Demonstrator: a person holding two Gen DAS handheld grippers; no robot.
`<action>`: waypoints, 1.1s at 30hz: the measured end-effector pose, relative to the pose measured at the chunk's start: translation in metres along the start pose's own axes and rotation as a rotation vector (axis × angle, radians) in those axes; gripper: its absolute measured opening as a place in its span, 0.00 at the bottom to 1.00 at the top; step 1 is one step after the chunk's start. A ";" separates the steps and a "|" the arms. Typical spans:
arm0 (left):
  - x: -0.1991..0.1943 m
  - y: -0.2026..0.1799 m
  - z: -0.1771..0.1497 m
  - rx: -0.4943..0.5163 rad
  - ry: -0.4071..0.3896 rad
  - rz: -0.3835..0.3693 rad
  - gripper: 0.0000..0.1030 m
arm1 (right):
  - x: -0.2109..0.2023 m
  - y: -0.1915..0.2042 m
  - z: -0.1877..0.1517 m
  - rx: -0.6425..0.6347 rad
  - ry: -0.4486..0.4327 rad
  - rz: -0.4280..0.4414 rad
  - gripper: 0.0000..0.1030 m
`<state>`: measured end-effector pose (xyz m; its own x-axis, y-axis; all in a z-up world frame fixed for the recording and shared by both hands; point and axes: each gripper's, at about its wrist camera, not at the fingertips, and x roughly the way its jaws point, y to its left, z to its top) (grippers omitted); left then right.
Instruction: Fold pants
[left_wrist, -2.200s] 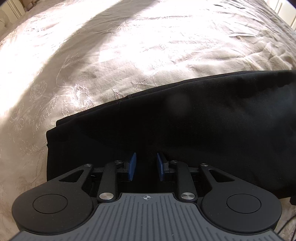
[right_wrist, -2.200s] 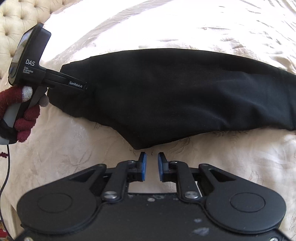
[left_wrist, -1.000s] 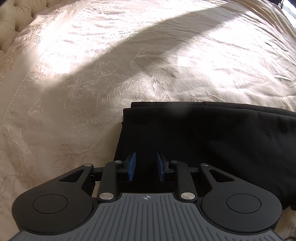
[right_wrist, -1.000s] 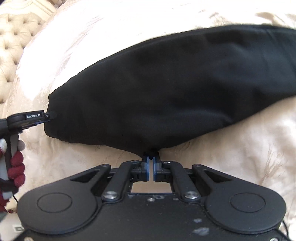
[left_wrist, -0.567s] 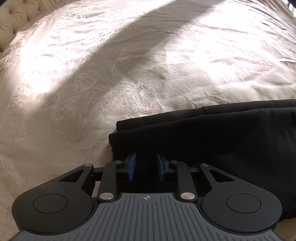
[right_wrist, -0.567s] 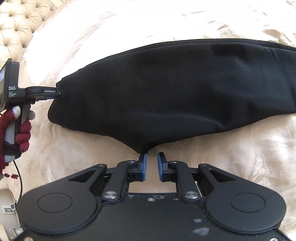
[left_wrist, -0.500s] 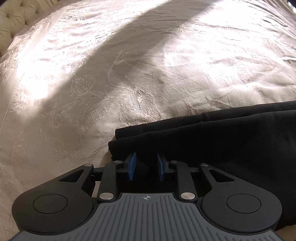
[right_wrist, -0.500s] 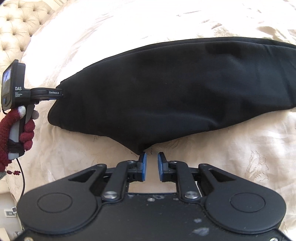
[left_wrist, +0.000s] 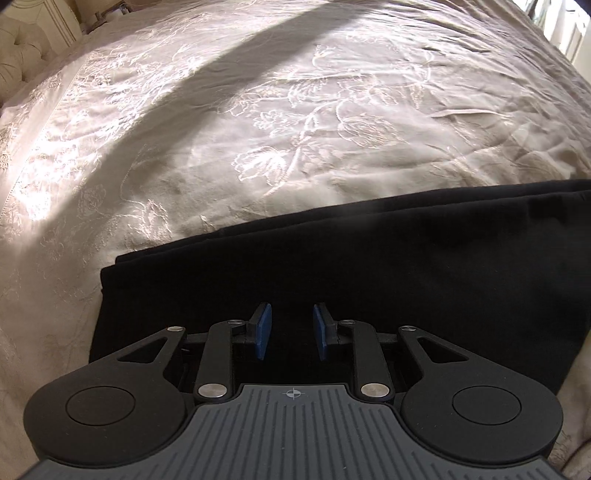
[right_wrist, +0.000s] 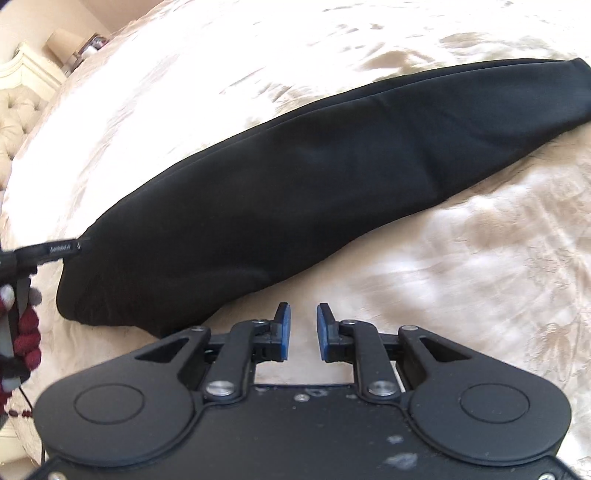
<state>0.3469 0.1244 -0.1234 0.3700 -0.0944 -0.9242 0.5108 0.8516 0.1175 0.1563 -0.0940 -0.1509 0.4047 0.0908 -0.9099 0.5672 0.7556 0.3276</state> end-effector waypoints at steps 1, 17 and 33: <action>0.002 -0.010 -0.004 -0.003 0.017 -0.013 0.24 | -0.003 -0.011 0.003 0.008 -0.013 -0.012 0.19; 0.045 -0.062 0.031 -0.137 0.106 0.121 0.23 | -0.052 -0.196 0.121 -0.055 -0.217 -0.218 0.34; 0.048 -0.067 0.029 -0.092 0.111 0.166 0.23 | -0.035 -0.293 0.233 -0.062 -0.318 -0.374 0.42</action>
<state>0.3532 0.0474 -0.1654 0.3527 0.1037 -0.9300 0.3754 0.8947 0.2422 0.1432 -0.4692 -0.1561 0.3855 -0.3895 -0.8365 0.6755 0.7367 -0.0317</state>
